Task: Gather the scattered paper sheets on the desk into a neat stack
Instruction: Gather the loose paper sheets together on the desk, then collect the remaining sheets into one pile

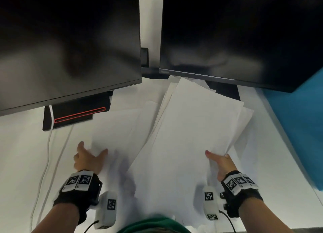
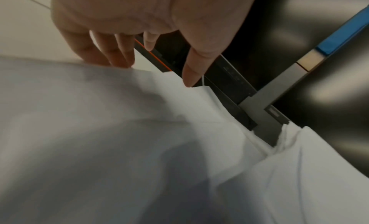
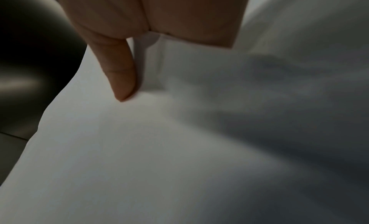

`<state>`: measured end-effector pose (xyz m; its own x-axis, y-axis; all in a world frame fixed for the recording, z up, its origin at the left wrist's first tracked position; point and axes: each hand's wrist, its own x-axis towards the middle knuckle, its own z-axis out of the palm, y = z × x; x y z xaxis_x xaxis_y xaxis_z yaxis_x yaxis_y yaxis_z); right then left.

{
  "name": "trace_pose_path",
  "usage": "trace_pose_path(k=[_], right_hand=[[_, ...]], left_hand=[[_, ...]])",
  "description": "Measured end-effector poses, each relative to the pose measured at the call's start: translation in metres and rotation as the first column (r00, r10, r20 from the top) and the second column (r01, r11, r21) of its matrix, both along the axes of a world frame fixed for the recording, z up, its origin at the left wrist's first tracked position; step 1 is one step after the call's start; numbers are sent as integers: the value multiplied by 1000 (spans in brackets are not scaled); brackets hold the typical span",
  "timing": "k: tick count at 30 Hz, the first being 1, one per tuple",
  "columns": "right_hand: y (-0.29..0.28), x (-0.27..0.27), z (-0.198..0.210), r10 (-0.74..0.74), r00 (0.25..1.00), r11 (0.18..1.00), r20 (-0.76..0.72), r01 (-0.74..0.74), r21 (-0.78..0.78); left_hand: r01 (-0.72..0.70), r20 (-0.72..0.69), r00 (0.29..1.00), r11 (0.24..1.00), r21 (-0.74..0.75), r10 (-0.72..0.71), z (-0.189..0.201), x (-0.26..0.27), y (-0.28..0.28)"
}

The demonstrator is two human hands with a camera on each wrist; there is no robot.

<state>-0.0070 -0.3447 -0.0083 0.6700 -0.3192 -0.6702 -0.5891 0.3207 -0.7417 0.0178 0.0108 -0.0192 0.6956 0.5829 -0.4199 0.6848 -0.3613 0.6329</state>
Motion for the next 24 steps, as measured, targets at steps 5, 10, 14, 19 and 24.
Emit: trace_pose_path(k=[5,10,14,19,24], right_hand=[[3,-3,1,-21,1000,1000,-2,21,-21],[0,-4,1,12,1000,1000,-13,-12,-22],[-2,-5,-1,12,1000,1000,0,-12,2],[-5,-3,-5,20,1000,1000,4,-20,12],[-8,-2,-9,14,1000,1000,9,-14,6]], left_hand=[[207,104,973,978,-2,-206,-1,4,-28],[311,10,949,940,137,-315,6,2,-48],[296,-42,955,954,56,-294,9,11,-42],[371,-87,925,929,11,-369,19,22,-41],[525,-155,850,833,175,-503,24,17,-45]])
